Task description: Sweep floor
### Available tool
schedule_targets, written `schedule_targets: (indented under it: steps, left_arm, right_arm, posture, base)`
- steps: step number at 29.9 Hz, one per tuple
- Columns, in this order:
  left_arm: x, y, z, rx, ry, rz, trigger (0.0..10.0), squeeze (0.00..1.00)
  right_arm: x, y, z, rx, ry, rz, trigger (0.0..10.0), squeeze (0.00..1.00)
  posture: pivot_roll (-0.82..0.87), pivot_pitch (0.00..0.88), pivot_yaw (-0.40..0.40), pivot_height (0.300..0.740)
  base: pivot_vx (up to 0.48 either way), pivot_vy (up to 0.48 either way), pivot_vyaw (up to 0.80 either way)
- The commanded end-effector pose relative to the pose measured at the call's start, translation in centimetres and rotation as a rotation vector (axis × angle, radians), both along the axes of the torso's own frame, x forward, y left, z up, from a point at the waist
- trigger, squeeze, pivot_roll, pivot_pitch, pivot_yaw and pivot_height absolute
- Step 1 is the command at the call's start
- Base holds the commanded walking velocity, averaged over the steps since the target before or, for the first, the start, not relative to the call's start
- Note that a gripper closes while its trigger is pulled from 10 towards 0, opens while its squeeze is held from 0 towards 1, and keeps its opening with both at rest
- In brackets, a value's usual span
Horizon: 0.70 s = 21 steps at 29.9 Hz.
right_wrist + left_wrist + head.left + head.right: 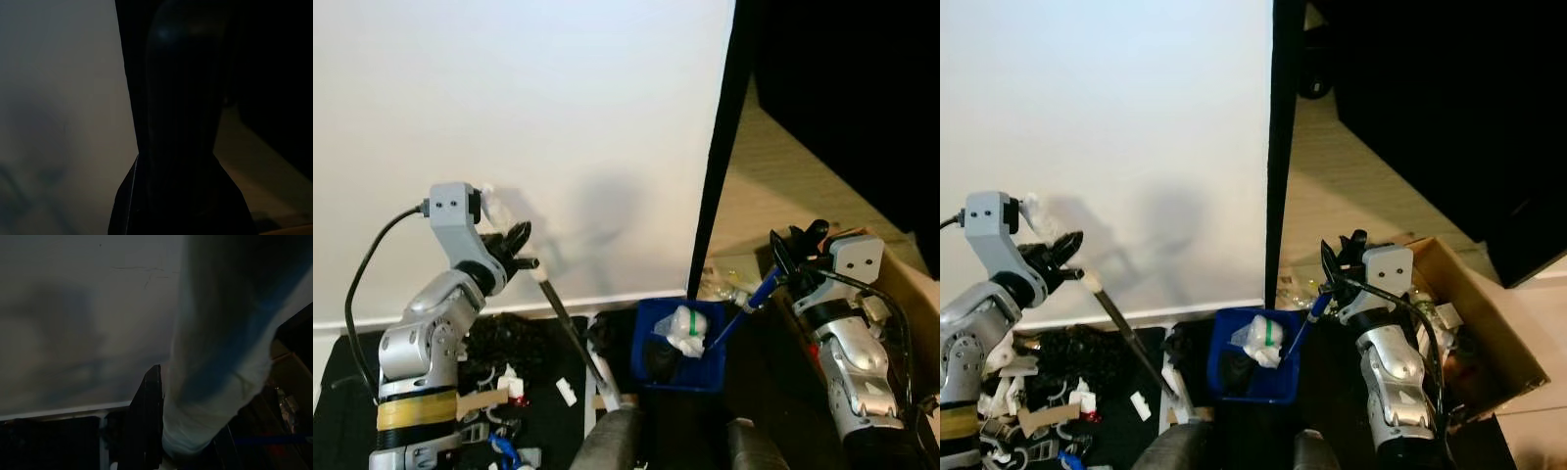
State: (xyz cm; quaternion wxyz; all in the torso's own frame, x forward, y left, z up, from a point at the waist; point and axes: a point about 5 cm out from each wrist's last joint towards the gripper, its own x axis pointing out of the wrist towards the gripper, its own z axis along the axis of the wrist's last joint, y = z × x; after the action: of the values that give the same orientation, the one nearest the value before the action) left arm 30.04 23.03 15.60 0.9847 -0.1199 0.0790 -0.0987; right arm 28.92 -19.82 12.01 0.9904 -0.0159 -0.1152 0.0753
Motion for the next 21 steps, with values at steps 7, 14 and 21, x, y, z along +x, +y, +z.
schedule_targets:
  steps: [7, 14, 21]
  left_arm:
    - [1.4, 0.7, 0.0, 0.086, -0.074, 0.086, 10.0, 0.0]
    - [1.8, 0.6, -0.8, 0.165, -0.082, 0.119, 10.0, 0.0]
    - [2.5, -0.3, -1.1, 0.187, -0.128, 0.11, 10.0, 0.0]
  right_arm:
    - [-0.4, 0.2, 1.9, 0.037, -0.032, 0.002, 10.0, 0.0]
    - [-0.4, 0.5, 2.8, 0.047, -0.042, 0.007, 10.0, 0.0]
    - [-0.2, 0.6, 2.2, 0.042, 0.004, 0.019, 10.0, 0.0]
  posture:
    - [0.06, 0.083, 0.098, 0.74]
    - [0.05, 0.074, 0.097, 0.74]
    - [0.04, 0.076, 0.083, 0.74]
  base:
    - [0.0, 0.0, 0.0]
    - [0.0, 0.0, 0.0]
    - [0.0, 0.0, 0.0]
